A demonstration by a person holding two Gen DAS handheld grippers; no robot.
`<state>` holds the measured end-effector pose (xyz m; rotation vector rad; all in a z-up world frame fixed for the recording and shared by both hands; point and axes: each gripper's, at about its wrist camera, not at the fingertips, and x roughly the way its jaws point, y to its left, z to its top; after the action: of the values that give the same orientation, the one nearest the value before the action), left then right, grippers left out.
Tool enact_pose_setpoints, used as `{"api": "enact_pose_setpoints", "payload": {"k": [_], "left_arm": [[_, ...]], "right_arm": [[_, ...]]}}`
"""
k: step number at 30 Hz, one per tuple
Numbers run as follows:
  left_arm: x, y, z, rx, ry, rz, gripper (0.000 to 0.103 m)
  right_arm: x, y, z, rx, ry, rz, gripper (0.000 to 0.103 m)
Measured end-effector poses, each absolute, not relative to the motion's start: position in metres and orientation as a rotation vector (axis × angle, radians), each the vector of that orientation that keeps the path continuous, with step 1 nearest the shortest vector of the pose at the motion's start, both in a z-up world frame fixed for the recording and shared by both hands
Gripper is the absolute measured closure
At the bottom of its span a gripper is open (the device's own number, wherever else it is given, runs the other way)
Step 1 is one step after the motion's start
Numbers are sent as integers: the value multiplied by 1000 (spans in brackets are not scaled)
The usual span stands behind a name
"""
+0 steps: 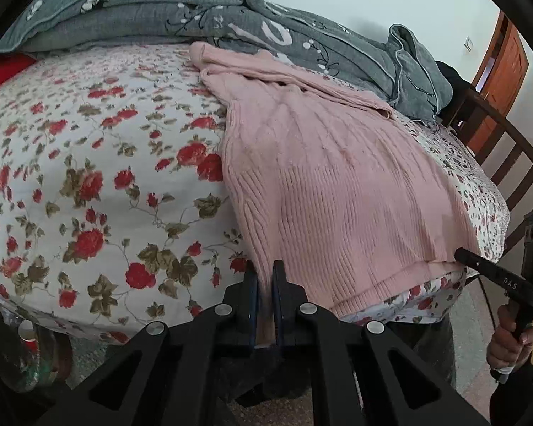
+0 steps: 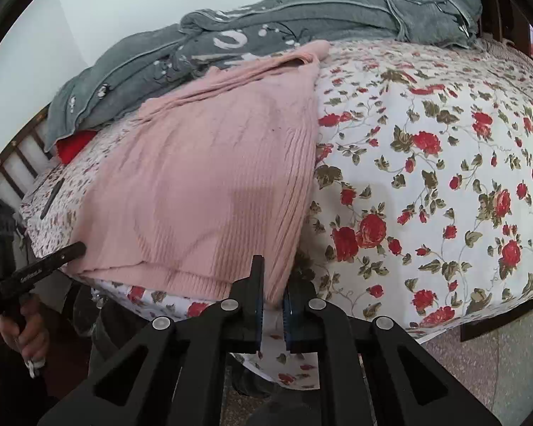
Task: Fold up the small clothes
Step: 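Grasp the pink sweater hem with both grippers side by side, then lift the held hem and fold it over toward the collar with both grippers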
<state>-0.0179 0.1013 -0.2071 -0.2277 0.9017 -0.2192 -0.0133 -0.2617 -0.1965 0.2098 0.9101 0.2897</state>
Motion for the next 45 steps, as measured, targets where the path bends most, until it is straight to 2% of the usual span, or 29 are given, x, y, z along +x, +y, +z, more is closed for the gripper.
{"api": "enact_pose_setpoints", "payload": {"k": [3, 8, 10, 18, 45], "left_arm": [[-19, 103, -210, -257, 906, -234, 90], [-18, 104, -211, -283, 916, -228, 89], [-18, 105, -210, -286, 927, -216, 95], [-20, 108, -195, -311, 925, -222, 96], [-21, 138, -115, -468, 758, -281, 96]], "right_arm": [[-15, -263, -202, 225, 929, 309, 90], [-15, -263, -203, 253, 920, 322, 87], [-13, -262, -203, 252, 924, 320, 97], [-16, -265, -192, 285, 920, 316, 98], [-13, -265, -95, 305, 798, 360, 99]]}}
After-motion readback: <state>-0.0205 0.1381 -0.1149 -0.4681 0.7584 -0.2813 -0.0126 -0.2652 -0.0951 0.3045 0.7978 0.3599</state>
